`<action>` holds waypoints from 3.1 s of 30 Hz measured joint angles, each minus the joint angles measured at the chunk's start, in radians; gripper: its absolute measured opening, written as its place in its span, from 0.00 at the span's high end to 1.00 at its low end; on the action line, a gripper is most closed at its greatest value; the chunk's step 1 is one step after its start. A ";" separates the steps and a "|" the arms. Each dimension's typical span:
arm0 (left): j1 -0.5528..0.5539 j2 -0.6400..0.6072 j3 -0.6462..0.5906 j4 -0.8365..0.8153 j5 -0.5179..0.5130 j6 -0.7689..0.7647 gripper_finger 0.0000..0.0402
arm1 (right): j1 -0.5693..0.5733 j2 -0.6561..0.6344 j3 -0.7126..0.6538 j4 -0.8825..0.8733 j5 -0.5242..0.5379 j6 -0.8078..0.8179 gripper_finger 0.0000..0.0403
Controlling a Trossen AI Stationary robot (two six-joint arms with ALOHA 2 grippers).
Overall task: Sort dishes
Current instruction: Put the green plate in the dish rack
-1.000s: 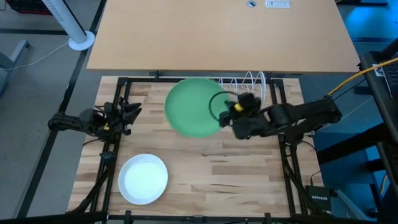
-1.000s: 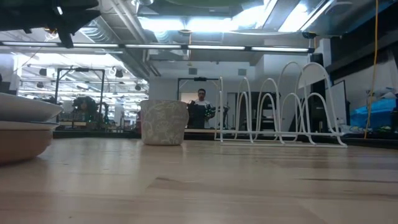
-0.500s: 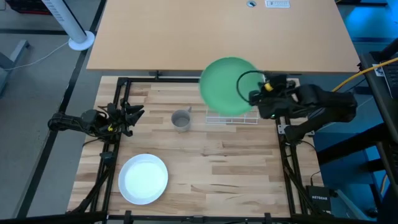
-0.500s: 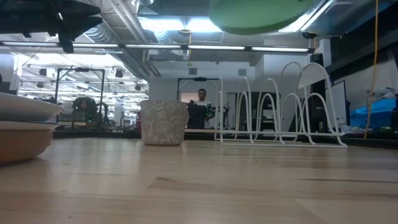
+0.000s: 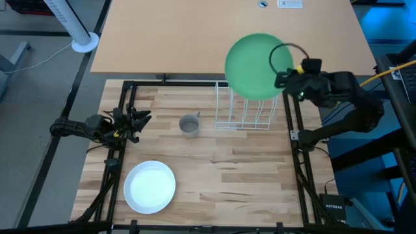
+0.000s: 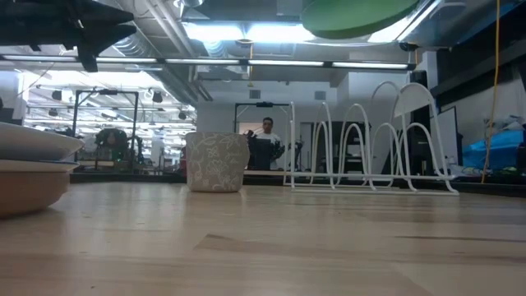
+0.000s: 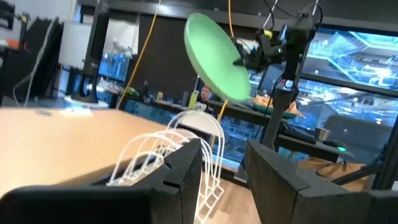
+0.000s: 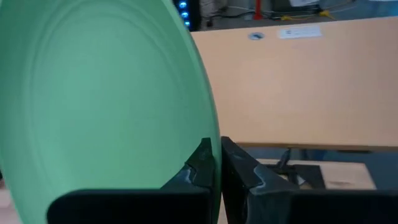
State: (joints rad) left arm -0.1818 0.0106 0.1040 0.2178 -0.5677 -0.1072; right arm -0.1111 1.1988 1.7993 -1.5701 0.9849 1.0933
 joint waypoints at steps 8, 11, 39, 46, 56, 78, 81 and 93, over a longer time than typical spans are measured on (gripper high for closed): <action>0.000 0.125 -0.081 0.217 0.058 -0.060 0.71 | -0.139 0.009 0.073 -0.002 -0.046 -0.083 0.97; 0.000 0.228 -0.093 0.360 0.067 -0.027 0.71 | -0.180 0.011 0.073 -0.002 -0.073 -0.105 0.97; 0.001 1.109 0.355 0.658 0.097 0.250 0.71 | -0.420 -0.010 0.073 -0.001 -0.368 -0.522 0.97; 0.001 1.203 0.409 0.658 0.097 0.246 0.71 | -0.420 -0.104 0.073 -0.002 -0.309 -0.553 0.97; 0.042 1.285 0.460 0.658 0.095 0.231 0.71 | -0.420 -0.137 0.073 -0.002 -0.207 -0.544 0.97; 0.080 1.324 0.473 0.654 0.096 0.212 0.71 | -0.419 0.069 0.075 0.008 0.004 -0.777 0.97; 0.080 1.324 0.473 0.654 0.096 0.212 0.71 | -0.419 0.068 0.101 -0.006 0.039 -0.792 0.97; 0.081 1.324 0.473 0.654 0.096 0.212 0.71 | -0.419 0.077 0.187 -0.004 0.016 -0.814 0.97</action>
State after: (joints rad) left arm -0.1006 1.3342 0.5766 0.8715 -0.4721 0.1051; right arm -0.5303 1.2760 1.9868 -1.5740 1.0006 0.2794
